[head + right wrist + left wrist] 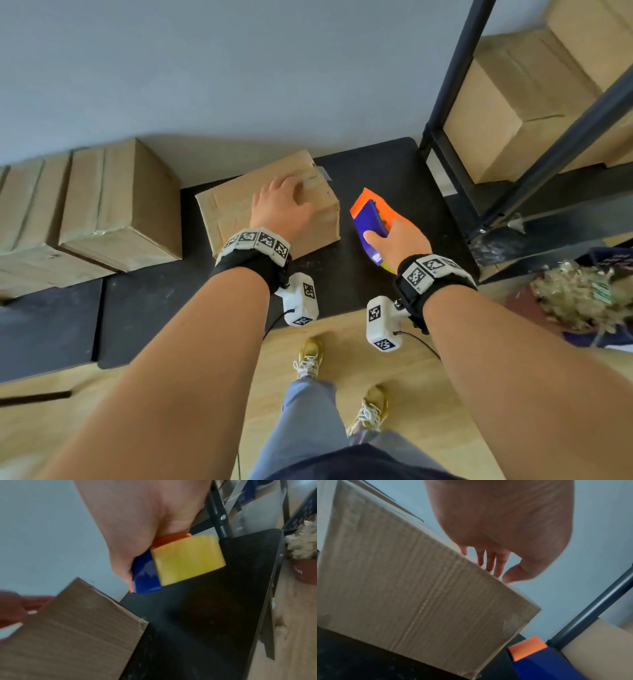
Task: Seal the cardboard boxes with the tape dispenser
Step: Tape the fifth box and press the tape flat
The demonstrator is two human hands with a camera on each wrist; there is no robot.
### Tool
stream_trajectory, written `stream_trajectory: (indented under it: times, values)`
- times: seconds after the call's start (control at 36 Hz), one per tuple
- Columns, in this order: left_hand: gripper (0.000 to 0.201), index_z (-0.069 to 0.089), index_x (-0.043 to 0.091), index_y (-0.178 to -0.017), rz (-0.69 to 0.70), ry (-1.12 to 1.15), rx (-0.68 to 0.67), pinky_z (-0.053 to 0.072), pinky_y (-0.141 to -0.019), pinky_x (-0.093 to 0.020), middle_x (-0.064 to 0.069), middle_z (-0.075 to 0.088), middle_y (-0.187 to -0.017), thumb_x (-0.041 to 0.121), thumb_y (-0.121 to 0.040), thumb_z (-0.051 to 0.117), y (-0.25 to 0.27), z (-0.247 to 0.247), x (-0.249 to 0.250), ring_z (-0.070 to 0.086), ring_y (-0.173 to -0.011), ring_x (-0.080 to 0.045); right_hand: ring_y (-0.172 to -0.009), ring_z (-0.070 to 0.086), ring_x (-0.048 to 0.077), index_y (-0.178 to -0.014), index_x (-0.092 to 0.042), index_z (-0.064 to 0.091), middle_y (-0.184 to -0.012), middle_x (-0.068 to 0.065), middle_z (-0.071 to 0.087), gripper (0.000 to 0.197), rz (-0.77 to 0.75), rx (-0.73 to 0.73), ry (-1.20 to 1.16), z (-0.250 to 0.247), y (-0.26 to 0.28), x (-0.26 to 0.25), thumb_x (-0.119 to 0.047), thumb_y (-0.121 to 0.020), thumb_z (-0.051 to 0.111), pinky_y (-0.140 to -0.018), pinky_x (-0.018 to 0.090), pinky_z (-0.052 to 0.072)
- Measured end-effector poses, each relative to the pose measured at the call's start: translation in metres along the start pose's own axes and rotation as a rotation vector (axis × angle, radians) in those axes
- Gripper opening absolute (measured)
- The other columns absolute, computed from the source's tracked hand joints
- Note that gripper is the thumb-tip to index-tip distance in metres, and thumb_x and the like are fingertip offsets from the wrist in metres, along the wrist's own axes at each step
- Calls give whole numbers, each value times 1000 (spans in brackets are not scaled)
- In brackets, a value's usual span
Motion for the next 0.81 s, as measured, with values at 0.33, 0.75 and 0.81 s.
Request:
stream_trajectory:
  times: [0.33, 0.75, 0.81]
  values:
    - [56, 16, 16, -153, -141, -163, 107, 1, -120, -46, -4, 13, -160, 39, -102, 22, -47, 12, -9, 6, -148, -23, -70, 56, 21, -101, -14, 49, -70, 2, 50, 41, 111, -27, 277, 45, -29, 5, -53, -92, 57, -60, 32, 44]
    - [53, 28, 15, -148, -24, -170, 142, 4, -119, -47, -3, 32, -151, 39, -102, 26, -42, 14, -7, 19, -144, -23, -70, 59, 25, -86, -25, 57, -70, 4, 56, 15, 124, -10, -18, 37, -37, 2, -40, -89, 59, -64, 38, 49]
    - [52, 30, 16, -148, -3, -175, 148, 6, -119, -46, -3, 34, -150, 39, -101, 27, -40, 14, -5, 21, -143, -23, -82, 60, 28, -100, -14, 60, -84, 5, 60, 29, 183, 44, -117, 21, -43, -1, -41, -93, 51, -76, 41, 50]
Point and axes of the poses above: each hand's wrist, its own y-axis away from the middle knuckle, its own z-axis out of the palm, x = y × z, the point moved 9 cm from there along -y, towards the middle knuckle
